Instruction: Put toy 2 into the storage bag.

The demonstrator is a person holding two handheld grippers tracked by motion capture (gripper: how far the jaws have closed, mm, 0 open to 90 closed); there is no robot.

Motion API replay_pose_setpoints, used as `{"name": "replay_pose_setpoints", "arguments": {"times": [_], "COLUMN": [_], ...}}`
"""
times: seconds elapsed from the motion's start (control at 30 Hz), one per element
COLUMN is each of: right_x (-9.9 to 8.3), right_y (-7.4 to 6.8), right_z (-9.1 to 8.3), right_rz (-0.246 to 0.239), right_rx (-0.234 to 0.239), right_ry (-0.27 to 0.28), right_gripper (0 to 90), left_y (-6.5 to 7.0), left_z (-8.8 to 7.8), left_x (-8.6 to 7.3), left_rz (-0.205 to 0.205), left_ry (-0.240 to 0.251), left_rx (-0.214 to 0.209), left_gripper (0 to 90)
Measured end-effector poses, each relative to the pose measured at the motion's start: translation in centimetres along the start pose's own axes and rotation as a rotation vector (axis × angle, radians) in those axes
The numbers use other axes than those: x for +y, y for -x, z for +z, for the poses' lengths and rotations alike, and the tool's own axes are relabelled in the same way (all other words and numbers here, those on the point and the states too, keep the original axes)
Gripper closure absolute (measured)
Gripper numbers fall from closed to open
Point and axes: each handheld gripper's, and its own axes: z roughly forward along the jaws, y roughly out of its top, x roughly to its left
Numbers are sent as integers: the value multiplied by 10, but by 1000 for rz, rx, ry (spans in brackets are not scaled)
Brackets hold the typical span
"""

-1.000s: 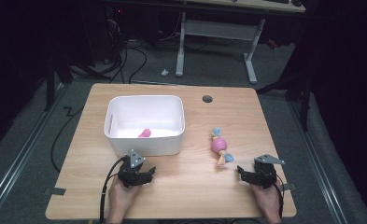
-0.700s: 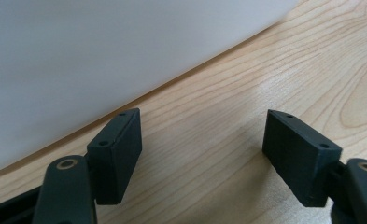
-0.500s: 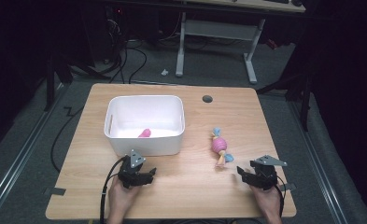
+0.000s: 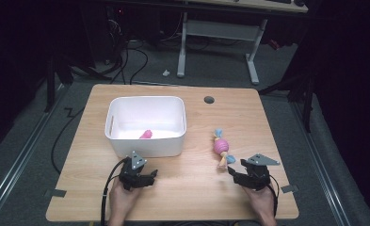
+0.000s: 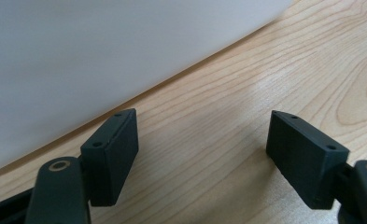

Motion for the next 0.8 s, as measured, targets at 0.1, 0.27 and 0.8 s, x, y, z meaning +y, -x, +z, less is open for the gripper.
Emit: {"name": "replay_pose_setpoints", "arguments": {"times": [0.1,0.27,0.8], "right_x": [7,23,62], "right_y": [1,0,5], "right_z": [4,10,40], "right_rz": [16,-15,-36], "right_rx": [40,18,-21], "right_ry": [0,-12,-105], "right_gripper": [356,356,345], "left_y": [0,0,-1], "left_z": [0,0,0], "left_x": [0,0,0], "left_rz": [0,-2,-8], "left_ry": [0,1,4], "left_rx": [0,-2,-4], "left_gripper": [258,261,261]}}
